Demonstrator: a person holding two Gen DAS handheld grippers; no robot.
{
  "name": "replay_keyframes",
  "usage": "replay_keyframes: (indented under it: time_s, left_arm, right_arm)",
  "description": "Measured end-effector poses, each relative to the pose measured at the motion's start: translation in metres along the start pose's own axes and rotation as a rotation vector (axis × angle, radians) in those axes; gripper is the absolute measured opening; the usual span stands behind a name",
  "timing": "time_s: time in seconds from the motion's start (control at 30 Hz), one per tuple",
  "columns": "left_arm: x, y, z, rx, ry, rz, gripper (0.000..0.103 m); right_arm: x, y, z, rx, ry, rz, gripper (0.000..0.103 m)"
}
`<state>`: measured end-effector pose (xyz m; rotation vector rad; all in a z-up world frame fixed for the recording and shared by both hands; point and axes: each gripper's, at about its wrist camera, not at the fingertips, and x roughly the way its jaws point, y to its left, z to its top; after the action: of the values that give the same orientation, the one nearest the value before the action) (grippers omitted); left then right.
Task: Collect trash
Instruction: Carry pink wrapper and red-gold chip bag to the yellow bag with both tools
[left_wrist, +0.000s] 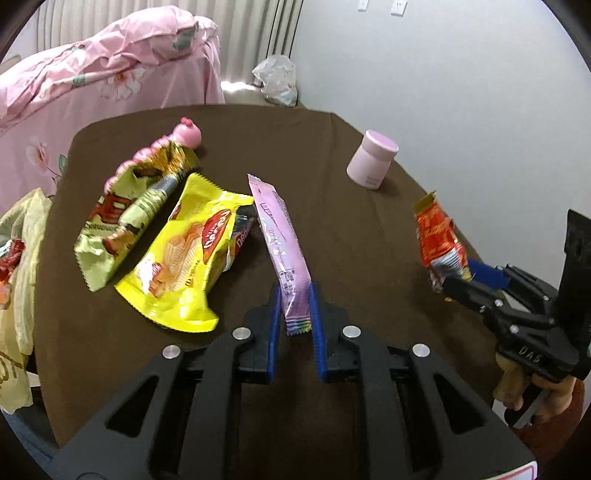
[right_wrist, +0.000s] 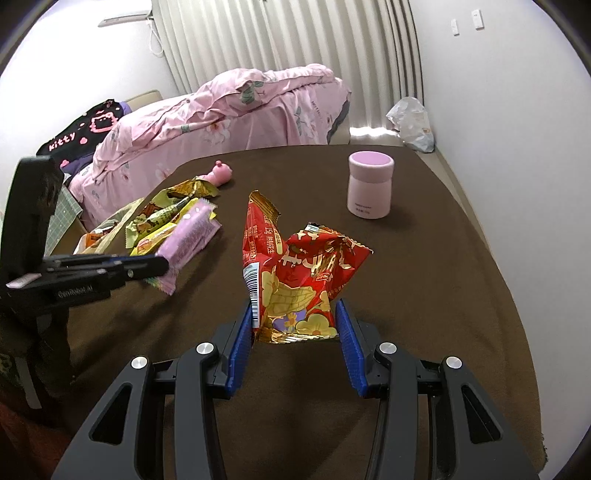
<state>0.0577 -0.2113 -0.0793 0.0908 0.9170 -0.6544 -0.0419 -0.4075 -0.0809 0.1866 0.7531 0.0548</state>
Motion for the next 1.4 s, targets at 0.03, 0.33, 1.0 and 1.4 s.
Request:
replay_keyframes:
  time_s: [0.03,0.33,1.0,1.4]
  left_arm:
    - [-0.004,0.000,0.001,0.001,-0.009,0.000,0.015]
    - [-0.062,0.005,0.014,0.018,-0.148,-0.012,0.015]
    - [-0.171,0.160,-0.011,-0.231,-0.347,0.218,0.015]
    - [-0.190,0.234,-0.049,-0.431,-0.367,0.323,0.015]
  right_arm:
    - [-0.001,0.002,0.002,-0.008,-0.005,0.001,0.042]
    - [-0.026,0.041,0.036,-0.121,-0.084,-0.002,0.042]
    - [-0.021,0.191,0.092,-0.429,-0.116,0.092,0.042]
    - [0.005,0.237,0.096,-0.499,-0.052,0.164,0.042]
